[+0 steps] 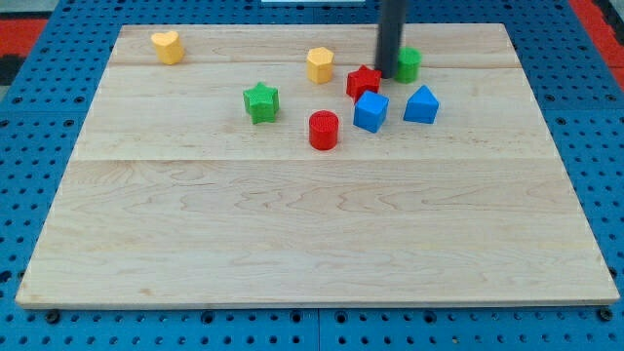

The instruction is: Push blue cube and yellow hexagon towards top center

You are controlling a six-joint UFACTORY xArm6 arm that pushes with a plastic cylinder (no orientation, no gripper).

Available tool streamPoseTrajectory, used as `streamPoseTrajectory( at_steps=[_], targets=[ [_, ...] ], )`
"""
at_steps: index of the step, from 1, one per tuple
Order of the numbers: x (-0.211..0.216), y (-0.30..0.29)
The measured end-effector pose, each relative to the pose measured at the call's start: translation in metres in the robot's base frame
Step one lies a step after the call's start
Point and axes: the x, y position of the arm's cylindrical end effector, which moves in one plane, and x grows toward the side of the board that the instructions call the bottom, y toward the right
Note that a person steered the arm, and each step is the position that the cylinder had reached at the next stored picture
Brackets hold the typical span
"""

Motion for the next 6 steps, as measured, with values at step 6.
streamPoseTrajectory(
  at_steps=[6],
  targets=[
    [0.055, -0.108]
  ],
)
